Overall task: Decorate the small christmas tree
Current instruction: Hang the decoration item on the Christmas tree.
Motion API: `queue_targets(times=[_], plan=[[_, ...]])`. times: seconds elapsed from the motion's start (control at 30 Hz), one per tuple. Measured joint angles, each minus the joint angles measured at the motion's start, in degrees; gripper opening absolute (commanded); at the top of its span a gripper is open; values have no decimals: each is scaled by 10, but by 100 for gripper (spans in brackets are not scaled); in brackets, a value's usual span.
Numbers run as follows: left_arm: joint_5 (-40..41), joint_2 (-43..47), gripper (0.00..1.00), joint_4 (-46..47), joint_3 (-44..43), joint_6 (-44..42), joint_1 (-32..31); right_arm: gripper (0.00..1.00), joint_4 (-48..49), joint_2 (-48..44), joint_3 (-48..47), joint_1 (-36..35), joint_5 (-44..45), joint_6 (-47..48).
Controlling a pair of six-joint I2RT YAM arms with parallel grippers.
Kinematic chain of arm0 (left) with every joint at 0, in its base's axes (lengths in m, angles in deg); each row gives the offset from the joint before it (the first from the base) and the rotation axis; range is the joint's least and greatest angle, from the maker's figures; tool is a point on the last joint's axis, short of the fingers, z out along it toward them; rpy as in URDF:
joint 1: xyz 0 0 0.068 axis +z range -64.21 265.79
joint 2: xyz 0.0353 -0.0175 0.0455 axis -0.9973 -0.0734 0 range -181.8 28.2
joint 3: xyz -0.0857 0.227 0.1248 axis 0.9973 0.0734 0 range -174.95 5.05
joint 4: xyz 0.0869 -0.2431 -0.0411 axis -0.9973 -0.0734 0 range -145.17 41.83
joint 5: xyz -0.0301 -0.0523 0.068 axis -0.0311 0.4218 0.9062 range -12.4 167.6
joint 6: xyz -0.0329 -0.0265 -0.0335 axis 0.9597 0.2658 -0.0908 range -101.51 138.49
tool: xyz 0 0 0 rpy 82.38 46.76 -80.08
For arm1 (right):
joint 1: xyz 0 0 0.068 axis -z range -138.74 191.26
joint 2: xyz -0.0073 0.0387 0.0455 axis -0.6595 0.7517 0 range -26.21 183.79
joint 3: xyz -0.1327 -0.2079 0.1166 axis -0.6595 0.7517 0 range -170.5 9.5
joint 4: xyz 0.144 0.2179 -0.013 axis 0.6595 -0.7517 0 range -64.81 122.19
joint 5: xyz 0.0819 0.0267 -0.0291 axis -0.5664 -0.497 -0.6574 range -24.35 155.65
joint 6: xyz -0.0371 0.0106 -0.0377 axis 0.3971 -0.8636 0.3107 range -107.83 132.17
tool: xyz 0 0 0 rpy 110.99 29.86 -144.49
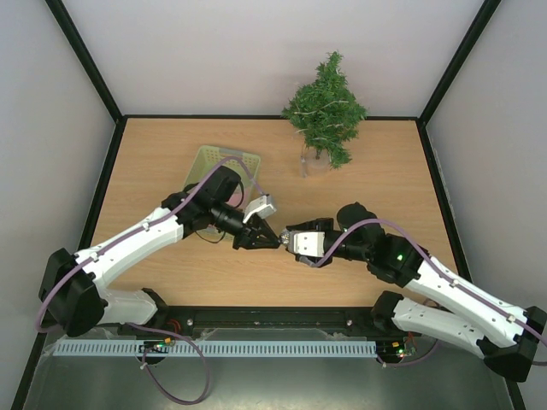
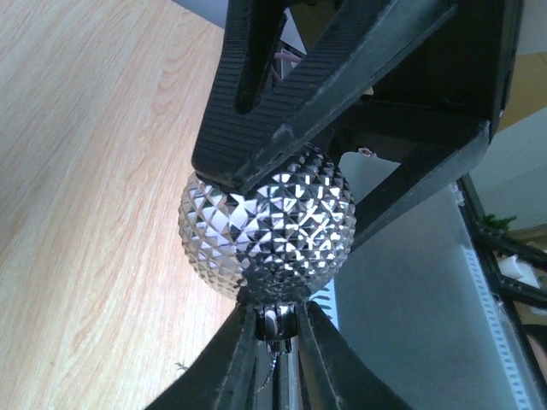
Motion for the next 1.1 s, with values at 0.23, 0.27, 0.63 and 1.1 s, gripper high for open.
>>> queue_targets(times=[0.23, 0.27, 0.63, 1.1], plan=[[36, 14, 51, 22, -10, 48, 4, 44, 36, -21, 24, 0, 25, -43], [49, 20, 55, 28, -13, 61, 6, 44, 43, -21, 24, 0, 33, -56], [209, 150, 61, 189, -10, 233, 70, 42, 177, -25, 25, 0, 190, -242], [238, 58, 60, 341, -8, 249, 78, 43, 236, 52, -67, 113, 342, -264]])
